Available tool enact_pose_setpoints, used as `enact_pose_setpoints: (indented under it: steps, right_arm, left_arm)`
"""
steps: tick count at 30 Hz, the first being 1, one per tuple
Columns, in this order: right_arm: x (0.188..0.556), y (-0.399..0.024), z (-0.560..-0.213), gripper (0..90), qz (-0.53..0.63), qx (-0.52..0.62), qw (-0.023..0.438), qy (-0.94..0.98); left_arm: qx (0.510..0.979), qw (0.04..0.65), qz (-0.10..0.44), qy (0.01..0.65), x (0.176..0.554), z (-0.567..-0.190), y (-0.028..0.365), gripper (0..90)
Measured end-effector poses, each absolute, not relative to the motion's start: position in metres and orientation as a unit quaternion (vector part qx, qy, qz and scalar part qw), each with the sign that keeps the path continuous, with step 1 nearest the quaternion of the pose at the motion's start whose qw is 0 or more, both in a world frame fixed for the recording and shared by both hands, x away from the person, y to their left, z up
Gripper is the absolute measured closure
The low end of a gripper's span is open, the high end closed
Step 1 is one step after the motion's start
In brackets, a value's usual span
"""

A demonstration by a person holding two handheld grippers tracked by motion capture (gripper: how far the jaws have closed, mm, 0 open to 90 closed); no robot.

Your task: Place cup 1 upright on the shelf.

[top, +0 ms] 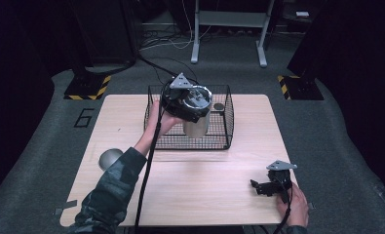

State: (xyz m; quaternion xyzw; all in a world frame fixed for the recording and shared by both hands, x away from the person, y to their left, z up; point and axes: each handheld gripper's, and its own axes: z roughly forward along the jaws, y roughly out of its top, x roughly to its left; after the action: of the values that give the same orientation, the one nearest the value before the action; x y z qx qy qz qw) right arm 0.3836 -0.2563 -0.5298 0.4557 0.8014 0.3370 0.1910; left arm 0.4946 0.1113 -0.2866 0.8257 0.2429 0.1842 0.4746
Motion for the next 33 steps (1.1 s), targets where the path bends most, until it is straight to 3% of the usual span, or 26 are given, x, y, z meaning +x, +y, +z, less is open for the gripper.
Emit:
enact_pose_setpoints:
  steps: [33]
  right_arm:
    - [0.384,-0.256,-0.530,0.0,0.338,0.455,0.189,0.802]
  left_arm:
    - [0.822,0.457,0.173,0.294,0.559,-0.311,0.091,3.8]
